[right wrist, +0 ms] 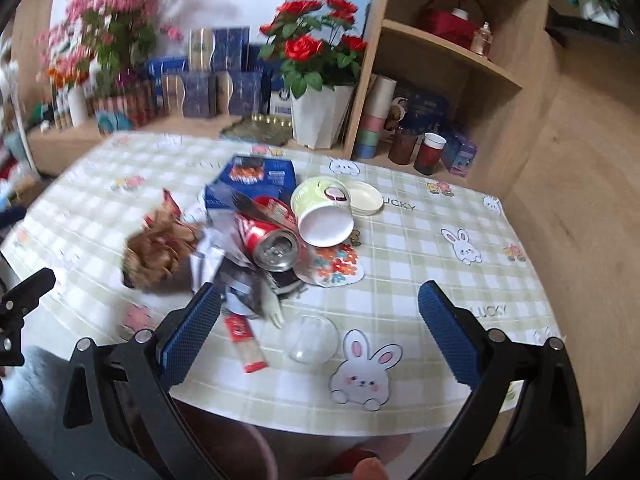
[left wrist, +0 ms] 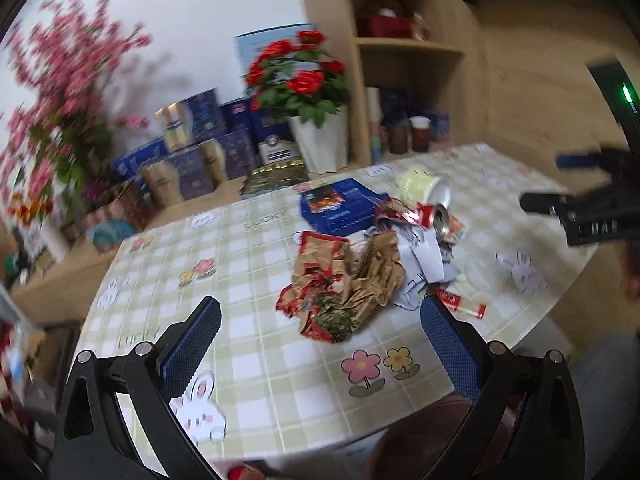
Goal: Collect trash
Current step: 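Grasp the crumpled brown paper bag with the left gripper while the right grasps the green cup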
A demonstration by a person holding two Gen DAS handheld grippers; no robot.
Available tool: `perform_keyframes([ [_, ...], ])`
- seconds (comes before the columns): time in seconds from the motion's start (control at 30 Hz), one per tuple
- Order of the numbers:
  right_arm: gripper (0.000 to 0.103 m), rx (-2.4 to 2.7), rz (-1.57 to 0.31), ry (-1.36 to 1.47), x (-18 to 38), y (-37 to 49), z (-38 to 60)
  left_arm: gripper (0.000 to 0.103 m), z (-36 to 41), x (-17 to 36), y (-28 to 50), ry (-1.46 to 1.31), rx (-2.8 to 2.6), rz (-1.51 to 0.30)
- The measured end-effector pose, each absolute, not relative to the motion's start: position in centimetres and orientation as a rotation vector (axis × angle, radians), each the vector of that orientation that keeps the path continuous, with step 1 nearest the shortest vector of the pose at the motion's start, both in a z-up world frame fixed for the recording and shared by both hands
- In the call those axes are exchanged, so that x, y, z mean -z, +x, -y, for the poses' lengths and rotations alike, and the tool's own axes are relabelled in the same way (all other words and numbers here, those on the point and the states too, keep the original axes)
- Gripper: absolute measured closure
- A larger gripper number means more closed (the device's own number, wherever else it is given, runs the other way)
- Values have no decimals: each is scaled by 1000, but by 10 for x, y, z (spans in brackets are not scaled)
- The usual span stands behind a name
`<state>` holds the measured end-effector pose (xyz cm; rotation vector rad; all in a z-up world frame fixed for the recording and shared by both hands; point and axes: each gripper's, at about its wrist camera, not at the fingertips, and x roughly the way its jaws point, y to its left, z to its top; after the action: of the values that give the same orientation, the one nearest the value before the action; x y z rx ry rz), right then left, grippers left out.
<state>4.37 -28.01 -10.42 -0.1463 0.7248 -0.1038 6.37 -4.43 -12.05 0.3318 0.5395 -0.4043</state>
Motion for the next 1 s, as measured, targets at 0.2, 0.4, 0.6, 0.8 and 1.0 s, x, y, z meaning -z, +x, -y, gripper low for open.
perform_keyframes([
  [0.2, 6, 109, -753, -105, 120, 59, 303, 5, 70, 161, 99, 424, 436, -562],
  [0.4, 6, 116, -767, -121, 125, 69, 315, 5, 89, 192, 128, 488, 460, -589],
  [0.6, 6, 99, -742, -109, 122, 94, 334, 11, 91, 200, 143, 473, 467, -577],
  [0.8, 6, 34, -758, -104, 128, 152, 343, 70, 65, 190, 165, 289, 490, -661],
  [1.0, 6, -2, -835, -17, 152, 217, 348, 73, 33, 175, 183, 101, 493, -694],
])
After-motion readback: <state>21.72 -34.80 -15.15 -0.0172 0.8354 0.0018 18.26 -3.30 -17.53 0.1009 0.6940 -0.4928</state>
